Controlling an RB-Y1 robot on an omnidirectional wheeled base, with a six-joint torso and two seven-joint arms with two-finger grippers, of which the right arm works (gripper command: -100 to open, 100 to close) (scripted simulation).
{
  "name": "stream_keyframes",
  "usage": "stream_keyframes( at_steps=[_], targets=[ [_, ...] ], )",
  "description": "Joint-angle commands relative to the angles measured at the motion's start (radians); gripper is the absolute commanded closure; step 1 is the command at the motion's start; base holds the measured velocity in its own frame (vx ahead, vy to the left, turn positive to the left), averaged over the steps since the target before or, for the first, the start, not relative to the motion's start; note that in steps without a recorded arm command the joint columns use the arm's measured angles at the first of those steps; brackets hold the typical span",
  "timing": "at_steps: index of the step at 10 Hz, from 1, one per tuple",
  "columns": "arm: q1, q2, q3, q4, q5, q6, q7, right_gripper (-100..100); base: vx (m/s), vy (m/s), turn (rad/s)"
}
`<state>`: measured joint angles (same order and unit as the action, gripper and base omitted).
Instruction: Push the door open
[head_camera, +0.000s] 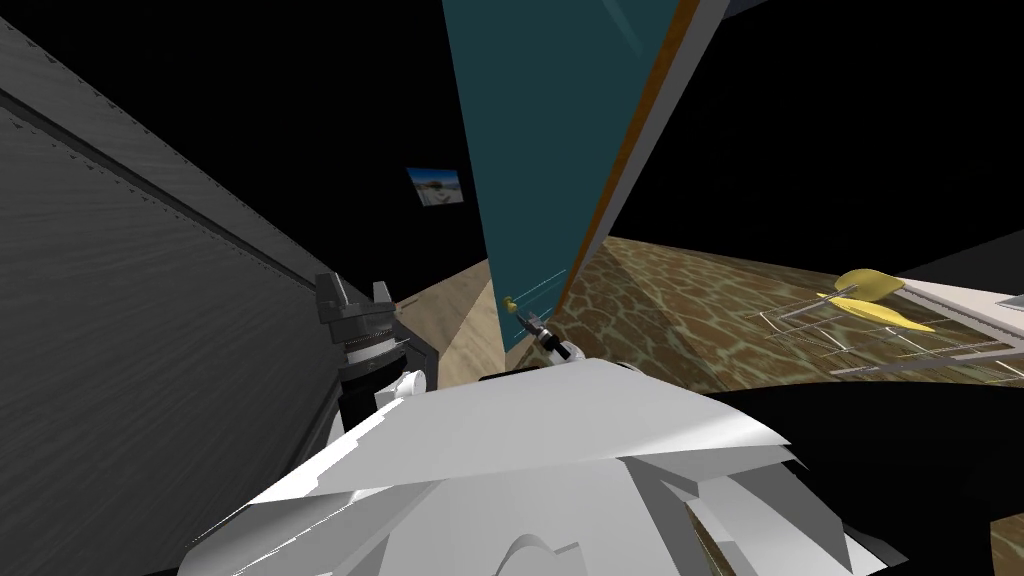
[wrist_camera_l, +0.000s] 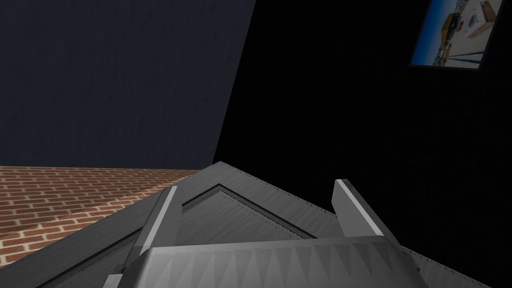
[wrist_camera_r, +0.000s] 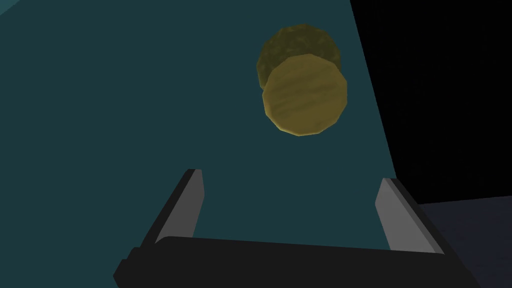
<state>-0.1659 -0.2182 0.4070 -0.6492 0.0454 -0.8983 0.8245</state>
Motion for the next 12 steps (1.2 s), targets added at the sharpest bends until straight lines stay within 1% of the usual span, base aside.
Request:
stream_keyframes(
  at_steps=[1,2,3,4,5,6,7,9,10,12],
  targets=[
    [0.000,-0.009,0.018,-0.001,-0.004,-0.004,0.050,-100,-0.038,0.013,-0.090],
    [0.000,-0.009,0.018,-0.001,-0.004,-0.004,0.066,-100,-0.028,0.012,-0.034],
    [0.000,-0.015,0.030,-0.003,-0.007,-0.005,0.102,-100,-0.024,0.005,-0.059],
    [0.000,-0.015,0.030,-0.003,-0.007,-0.005,0.107,-100,-0.018,0.005,-0.027],
    [0.000,-0.021,0.041,-0.005,-0.009,-0.006,0.146,-100,-0.021,0.008,-0.059],
    [0.001,-0.026,0.052,-0.007,-0.011,-0.007,0.173,-100,-0.028,0.010,-0.083],
    [0.001,-0.026,0.052,-0.007,-0.011,-0.007,0.186,-100,-0.022,0.004,-0.022],
    [0.001,-0.036,0.071,-0.010,-0.015,-0.009,0.249,-100,-0.025,0.004,-0.051],
    [0.001,-0.036,0.071,-0.010,-0.015,-0.009,0.257,-100,-0.020,0.007,-0.025],
    [0.002,-0.044,0.087,-0.013,-0.019,-0.011,0.319,-100,-0.023,0.004,-0.053]
  ],
)
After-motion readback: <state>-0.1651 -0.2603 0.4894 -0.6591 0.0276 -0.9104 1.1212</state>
